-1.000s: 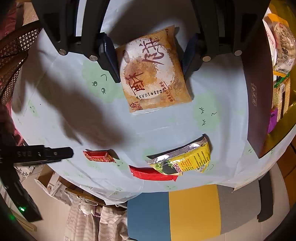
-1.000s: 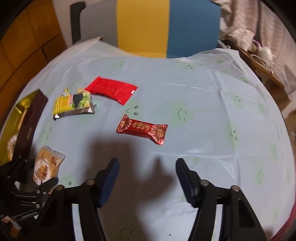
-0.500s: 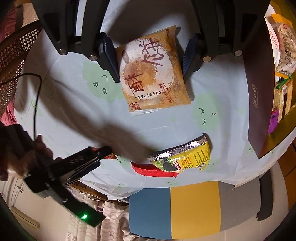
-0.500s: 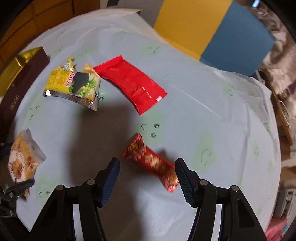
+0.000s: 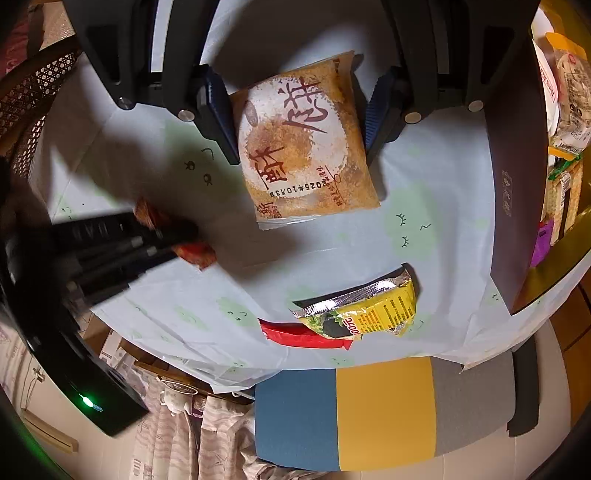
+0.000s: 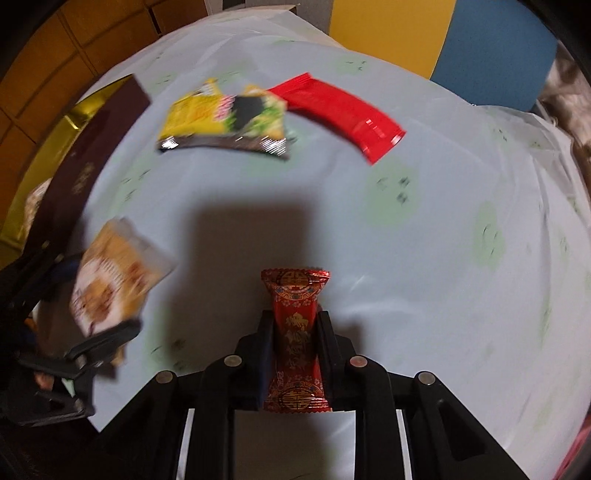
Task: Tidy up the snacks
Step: 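Grasp the red wrapped candy with the right tool while the left tool holds the cake packet, then lower the cake packet into the gold tin with the left tool while the right tool holds the candy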
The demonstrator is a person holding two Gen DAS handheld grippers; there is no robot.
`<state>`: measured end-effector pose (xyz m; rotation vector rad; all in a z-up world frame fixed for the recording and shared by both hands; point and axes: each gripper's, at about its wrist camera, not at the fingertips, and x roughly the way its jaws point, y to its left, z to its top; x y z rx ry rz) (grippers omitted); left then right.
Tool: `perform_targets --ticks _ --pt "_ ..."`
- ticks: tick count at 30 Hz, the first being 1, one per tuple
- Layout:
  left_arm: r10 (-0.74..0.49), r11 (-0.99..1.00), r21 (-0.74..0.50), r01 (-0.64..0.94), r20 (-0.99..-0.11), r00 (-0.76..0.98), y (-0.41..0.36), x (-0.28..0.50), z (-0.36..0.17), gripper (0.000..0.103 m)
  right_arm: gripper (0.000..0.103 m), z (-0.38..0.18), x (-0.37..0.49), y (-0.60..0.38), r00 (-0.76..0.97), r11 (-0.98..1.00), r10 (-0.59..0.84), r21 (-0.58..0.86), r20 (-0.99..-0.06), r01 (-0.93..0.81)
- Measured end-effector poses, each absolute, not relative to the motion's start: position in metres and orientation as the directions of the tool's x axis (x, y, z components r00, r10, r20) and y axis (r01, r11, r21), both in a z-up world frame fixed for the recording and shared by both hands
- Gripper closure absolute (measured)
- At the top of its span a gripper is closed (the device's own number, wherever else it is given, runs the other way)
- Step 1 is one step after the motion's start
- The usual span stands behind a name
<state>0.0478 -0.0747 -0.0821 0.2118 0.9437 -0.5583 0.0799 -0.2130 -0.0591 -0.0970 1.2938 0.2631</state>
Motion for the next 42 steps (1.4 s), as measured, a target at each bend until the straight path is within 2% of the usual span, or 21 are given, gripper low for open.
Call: perform_targets --ticks 6,10,16,20,28,32,37,42 --pt "-0.324 0.852 -0.034 0.522 -0.818 0.476 -0.079 0.046 -0.08 0.041 0.078 -0.061 0.058 -0.213 0.284 0.97 0.145 0.08 -0.948 -0.229" --pt "-0.328 0.849 -0.043 0.527 -0.824 0.461 -0.077 0.045 -0.078 0.041 0.08 -0.065 0.039 -0.205 0.354 0.954 0.093 -0.019 -0.931 -0.3" --pt "-0.386 0.847 -0.104 0.522 -0.796 0.467 -0.063 0.036 -0.056 0.042 0.08 -0.065 0.035 -0.211 0.343 0.959 0.122 0.021 -0.931 -0.283" --pt "-0.429 0.853 -0.156 0.499 -0.754 0.497 -0.044 0.033 -0.029 0.042 0.08 -0.064 0.031 -0.211 0.356 0.953 0.103 -0.01 -0.929 -0.302" --pt "-0.38 0.921 -0.24 0.307 -0.729 0.57 0.041 0.056 0.008 0.041 0.08 -0.063 0.035 -0.206 0.375 0.943 0.07 -0.061 -0.925 -0.327" --pt "-0.301 0.953 -0.259 0.159 -0.73 0.614 0.1 0.076 0.018 0.042 0.08 -0.062 0.028 -0.193 0.398 0.929 0.025 -0.126 -0.917 -0.348" --pt "-0.224 0.956 -0.293 -0.023 -0.777 0.588 0.167 0.106 0.007 0.042 0.08 -0.06 0.026 -0.191 0.398 0.926 0.024 -0.13 -0.917 -0.355" --pt "-0.188 0.946 -0.299 -0.127 -0.824 0.535 0.195 0.133 -0.016 0.042 0.08 -0.058 0.022 -0.19 0.399 0.924 0.021 -0.135 -0.917 -0.359"
